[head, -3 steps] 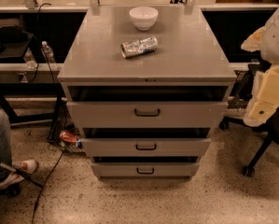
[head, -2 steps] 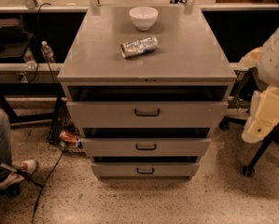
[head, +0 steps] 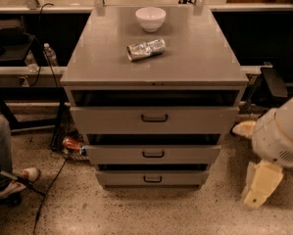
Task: Open middle drawer
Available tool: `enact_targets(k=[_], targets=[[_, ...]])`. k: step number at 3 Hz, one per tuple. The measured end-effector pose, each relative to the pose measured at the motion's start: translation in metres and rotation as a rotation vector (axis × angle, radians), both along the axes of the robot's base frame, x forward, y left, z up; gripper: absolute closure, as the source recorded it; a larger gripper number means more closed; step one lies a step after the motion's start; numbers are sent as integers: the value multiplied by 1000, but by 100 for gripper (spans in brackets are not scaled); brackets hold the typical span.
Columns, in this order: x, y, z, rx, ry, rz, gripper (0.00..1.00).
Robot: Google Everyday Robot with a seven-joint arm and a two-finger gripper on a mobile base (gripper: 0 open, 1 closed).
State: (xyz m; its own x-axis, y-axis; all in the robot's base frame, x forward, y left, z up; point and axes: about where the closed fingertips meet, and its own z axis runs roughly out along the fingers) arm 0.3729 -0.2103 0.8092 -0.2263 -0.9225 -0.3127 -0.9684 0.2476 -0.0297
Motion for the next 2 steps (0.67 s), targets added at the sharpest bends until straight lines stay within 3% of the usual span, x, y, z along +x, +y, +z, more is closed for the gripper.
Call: enact_targets(k=[1, 2], targets=[[-32, 27, -68, 77, 124, 25, 0], [-42, 30, -80, 80, 152, 29, 0]])
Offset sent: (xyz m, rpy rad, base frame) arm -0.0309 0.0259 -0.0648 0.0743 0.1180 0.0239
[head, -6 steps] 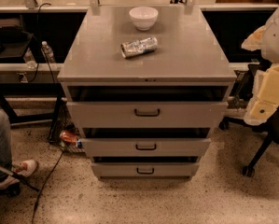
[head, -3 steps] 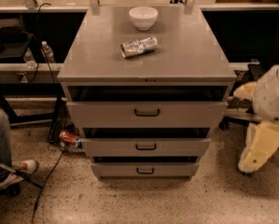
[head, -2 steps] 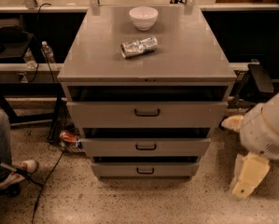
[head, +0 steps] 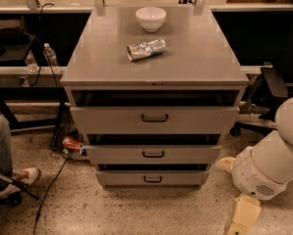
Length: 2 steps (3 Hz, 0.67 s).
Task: Open middle drawer
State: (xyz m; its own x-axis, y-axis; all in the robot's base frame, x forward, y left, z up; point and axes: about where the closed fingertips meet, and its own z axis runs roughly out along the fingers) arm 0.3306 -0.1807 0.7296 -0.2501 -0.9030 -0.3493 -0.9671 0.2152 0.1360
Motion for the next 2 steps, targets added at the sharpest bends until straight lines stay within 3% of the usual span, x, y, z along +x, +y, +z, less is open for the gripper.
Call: enact_targets(k=[2], targets=[[-3, 6, -13, 18, 18, 31, 0]])
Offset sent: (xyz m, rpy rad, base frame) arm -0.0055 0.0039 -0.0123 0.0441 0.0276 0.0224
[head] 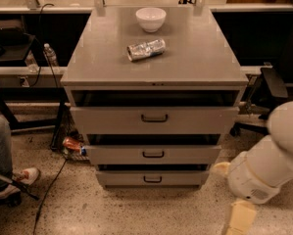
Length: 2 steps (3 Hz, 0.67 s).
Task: Open middle drawer
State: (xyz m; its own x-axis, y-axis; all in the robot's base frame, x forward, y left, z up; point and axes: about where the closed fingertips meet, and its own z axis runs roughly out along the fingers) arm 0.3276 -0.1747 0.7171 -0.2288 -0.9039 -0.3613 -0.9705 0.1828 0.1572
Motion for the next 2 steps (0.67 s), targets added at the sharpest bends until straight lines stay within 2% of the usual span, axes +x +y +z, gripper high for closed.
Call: enact_targets(k=[1, 2], targets=[[8, 6, -59, -22, 14, 55, 0], [35, 10, -116, -9, 3, 73, 0]])
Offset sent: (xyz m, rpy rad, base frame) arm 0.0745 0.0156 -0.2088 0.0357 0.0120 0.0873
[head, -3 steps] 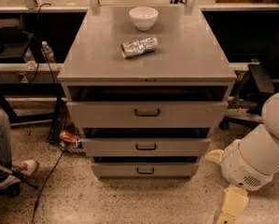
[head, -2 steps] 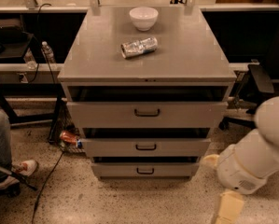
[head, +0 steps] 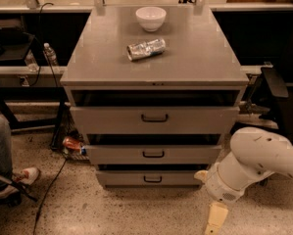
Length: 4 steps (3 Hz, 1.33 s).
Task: Open middle drawer
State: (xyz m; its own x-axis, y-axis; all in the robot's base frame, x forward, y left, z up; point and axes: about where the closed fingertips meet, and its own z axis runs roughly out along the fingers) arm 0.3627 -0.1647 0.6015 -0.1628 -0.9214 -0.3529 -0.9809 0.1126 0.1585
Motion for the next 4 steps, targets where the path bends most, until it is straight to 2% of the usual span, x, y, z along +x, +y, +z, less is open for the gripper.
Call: enact_targets(k=[1, 2, 3, 4], targets=[[44, 8, -73, 89, -9, -17, 0], [30, 12, -88, 99, 39, -17, 0], [31, 11, -85, 96, 32, -17, 0], [49, 4, -83, 106, -49, 18, 0]])
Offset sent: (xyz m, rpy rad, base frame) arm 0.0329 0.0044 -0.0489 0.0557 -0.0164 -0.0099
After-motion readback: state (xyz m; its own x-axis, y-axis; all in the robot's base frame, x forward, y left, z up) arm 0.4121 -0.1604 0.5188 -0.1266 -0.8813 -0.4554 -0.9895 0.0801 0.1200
